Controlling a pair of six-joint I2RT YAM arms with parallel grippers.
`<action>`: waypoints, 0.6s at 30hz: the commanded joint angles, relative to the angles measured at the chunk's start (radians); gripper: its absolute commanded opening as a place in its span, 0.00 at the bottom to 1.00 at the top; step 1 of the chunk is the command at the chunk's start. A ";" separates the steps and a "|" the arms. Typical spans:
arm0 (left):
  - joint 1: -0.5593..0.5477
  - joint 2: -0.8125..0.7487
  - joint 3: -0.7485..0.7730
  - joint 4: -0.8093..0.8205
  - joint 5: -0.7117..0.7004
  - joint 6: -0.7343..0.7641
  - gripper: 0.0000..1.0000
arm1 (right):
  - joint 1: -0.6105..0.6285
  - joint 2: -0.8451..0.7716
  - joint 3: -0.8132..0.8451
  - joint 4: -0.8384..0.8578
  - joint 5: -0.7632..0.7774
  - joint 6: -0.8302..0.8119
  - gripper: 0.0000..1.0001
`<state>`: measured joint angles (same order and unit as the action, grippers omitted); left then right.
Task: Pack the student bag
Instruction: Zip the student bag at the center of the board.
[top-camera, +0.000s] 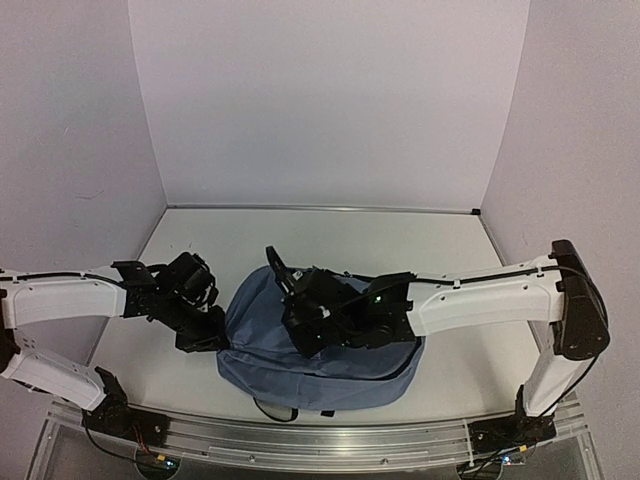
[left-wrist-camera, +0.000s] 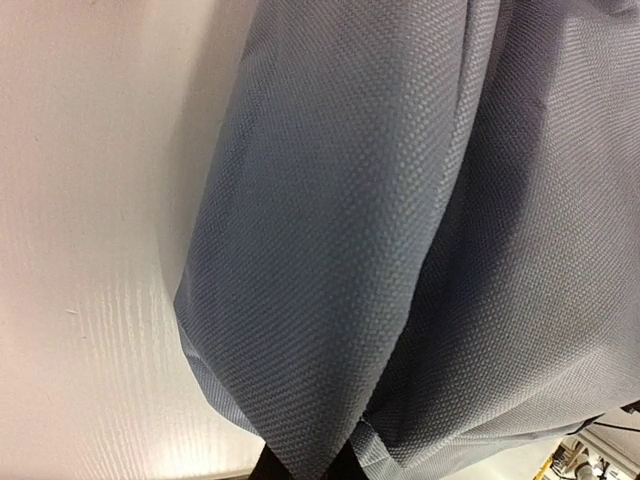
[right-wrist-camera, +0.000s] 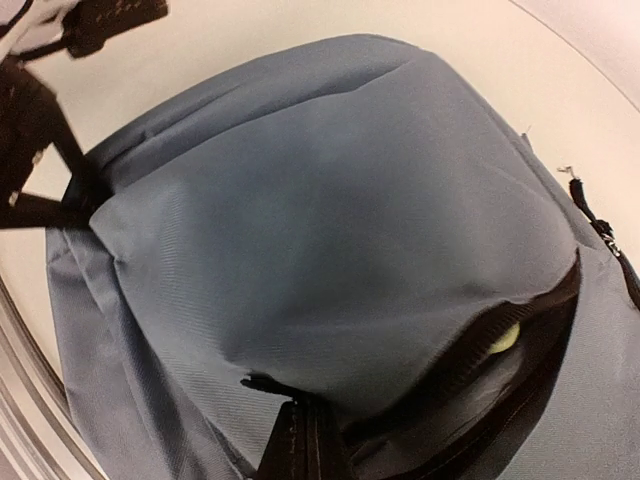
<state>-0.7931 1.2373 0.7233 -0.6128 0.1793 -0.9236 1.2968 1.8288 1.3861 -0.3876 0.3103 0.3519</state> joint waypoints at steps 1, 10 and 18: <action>0.024 -0.021 0.051 -0.037 -0.111 0.023 0.00 | -0.081 -0.092 -0.022 0.121 -0.019 0.111 0.00; 0.029 -0.040 0.042 -0.051 -0.145 0.035 0.00 | -0.185 -0.146 -0.121 0.287 -0.170 0.183 0.00; 0.017 -0.124 0.188 0.011 -0.144 0.307 0.59 | -0.186 -0.149 -0.119 0.333 -0.333 0.218 0.00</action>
<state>-0.7705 1.1980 0.7895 -0.6622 0.0794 -0.7948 1.1208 1.7402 1.2610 -0.1421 0.0467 0.5324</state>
